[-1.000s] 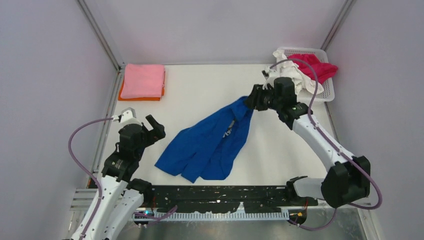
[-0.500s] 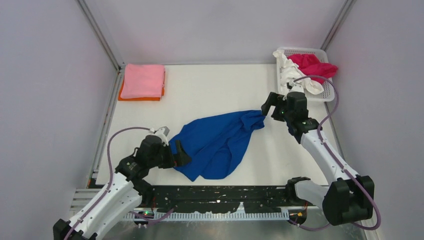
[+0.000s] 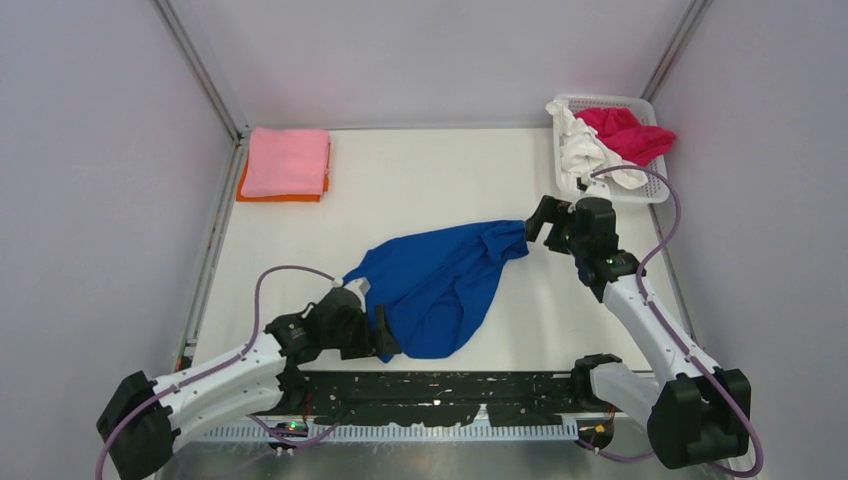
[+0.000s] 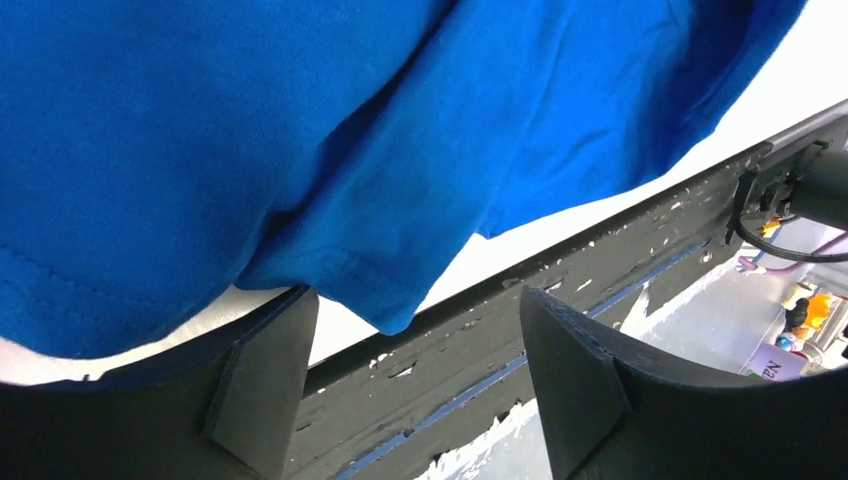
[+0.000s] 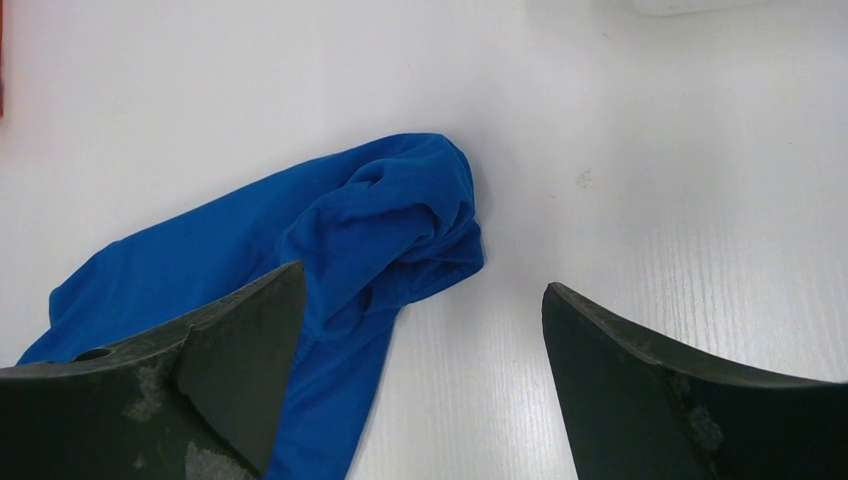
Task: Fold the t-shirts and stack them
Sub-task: Flatten out the tshirt
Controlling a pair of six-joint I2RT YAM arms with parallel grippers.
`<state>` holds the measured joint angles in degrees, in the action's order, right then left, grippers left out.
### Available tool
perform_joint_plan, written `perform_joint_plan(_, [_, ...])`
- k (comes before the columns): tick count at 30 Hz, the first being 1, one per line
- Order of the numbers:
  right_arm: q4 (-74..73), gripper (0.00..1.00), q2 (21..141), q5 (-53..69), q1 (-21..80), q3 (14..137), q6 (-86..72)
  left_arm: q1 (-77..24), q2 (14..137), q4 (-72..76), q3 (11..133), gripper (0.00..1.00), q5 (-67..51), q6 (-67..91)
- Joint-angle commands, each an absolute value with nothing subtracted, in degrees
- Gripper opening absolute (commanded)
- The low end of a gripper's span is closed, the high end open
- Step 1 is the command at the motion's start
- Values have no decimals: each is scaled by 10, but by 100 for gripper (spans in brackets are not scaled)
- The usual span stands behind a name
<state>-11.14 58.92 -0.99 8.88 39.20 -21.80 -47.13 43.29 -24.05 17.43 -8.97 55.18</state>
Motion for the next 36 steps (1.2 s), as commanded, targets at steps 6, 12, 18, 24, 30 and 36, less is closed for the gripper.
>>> perform_joint_plan(6, [-76, 95, 568, -14, 90, 385, -233, -523, 553, -253, 261, 45, 87, 600])
perform_joint_plan(12, [-75, 97, 577, -25, 107, 383, -240, -537, 624, -239, 301, 12, 95, 592])
perform_joint_plan(18, [-81, 98, 605, -158, 233, 395, -260, -537, 584, -272, 305, 0, 99, 569])
perform_joint_plan(24, [-61, 86, 679, -241, 361, 402, -298, -537, 496, -316, 301, 0, 93, 537])
perform_joint_plan(30, [-41, 72, 776, -285, 380, 426, -314, -537, 463, -328, 297, 0, 95, 526])
perform_joint_plan(36, [-24, 38, 828, -349, 380, 445, -305, -537, 450, -347, 293, 0, 86, 525])
